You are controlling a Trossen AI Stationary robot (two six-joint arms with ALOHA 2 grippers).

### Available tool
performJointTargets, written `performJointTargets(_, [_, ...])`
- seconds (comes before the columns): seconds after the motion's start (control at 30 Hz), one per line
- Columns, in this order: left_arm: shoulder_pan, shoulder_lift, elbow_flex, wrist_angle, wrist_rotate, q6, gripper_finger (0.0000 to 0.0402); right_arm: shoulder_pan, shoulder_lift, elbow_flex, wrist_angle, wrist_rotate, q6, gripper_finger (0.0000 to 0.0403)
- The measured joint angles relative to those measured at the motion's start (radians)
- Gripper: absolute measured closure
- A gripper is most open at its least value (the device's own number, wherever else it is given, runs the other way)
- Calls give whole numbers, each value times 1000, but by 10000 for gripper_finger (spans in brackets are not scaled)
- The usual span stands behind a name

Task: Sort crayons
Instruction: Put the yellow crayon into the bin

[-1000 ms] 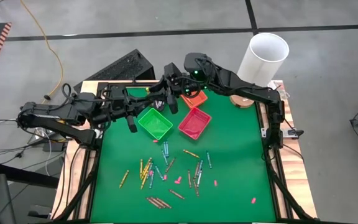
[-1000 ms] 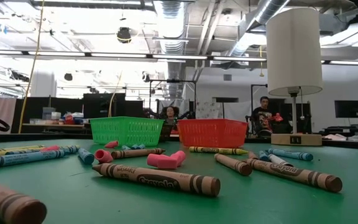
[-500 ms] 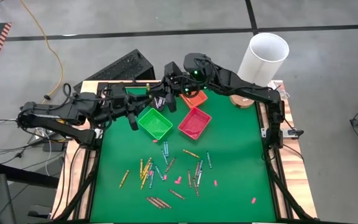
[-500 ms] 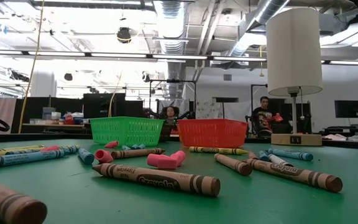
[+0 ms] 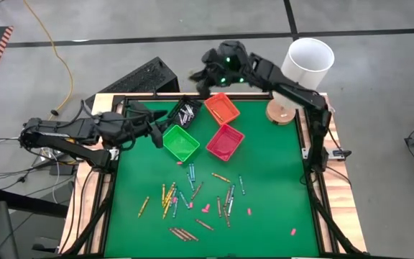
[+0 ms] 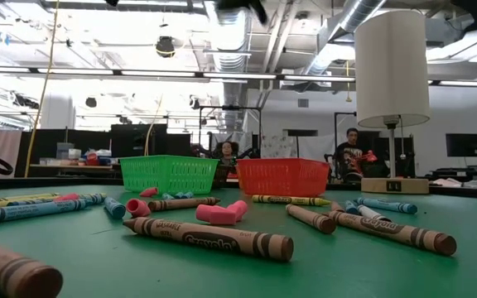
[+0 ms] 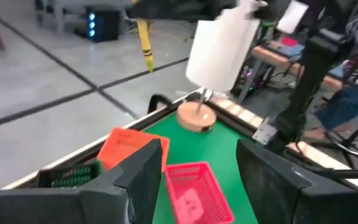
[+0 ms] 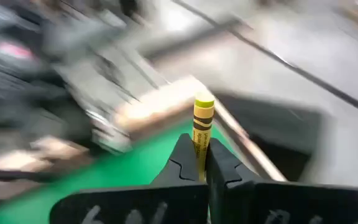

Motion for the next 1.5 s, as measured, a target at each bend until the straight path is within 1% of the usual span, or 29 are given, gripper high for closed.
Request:
performJointTargets(0.1, [0, 0, 0, -57, -17, -47, 206, -75, 14, -2, -183, 97, -8, 402])
performJointTargets(0.17, [3, 0, 0, -97, -20, -78, 205, -126, 18, -31, -269, 108, -8, 402])
performJointTargets(0.33, [12, 0, 0, -162, -18, -151, 205, -209, 35, -169, -315, 100, -7, 402])
performJointTargets(0.47, [12, 0, 0, -206, -12, -198, 205, -230, 33, -331, -216, 53, -3, 403])
performJointTargets(0.63, [12, 0, 0, -271, -11, -255, 205, -245, 33, -501, -58, -6, 52, 403])
performJointTargets(0.83, [11, 0, 0, -330, -10, -306, 205, -237, 34, -627, 86, -22, 98, 403])
performJointTargets(1.03, [11, 0, 0, -376, 8, -332, 205, -216, 33, -695, 161, -5, 105, 398])
performJointTargets(1.23, [11, 0, 0, -420, 24, -357, 205, -204, 34, -718, 179, 6, 100, 358])
performJointTargets(1.3, [11, 0, 0, -431, 33, -366, 205, -204, 34, -718, 186, 27, 99, 345])
performJointTargets(1.5, [11, 0, 0, -515, 114, -395, 205, -208, 34, -718, 182, 27, 97, 324])
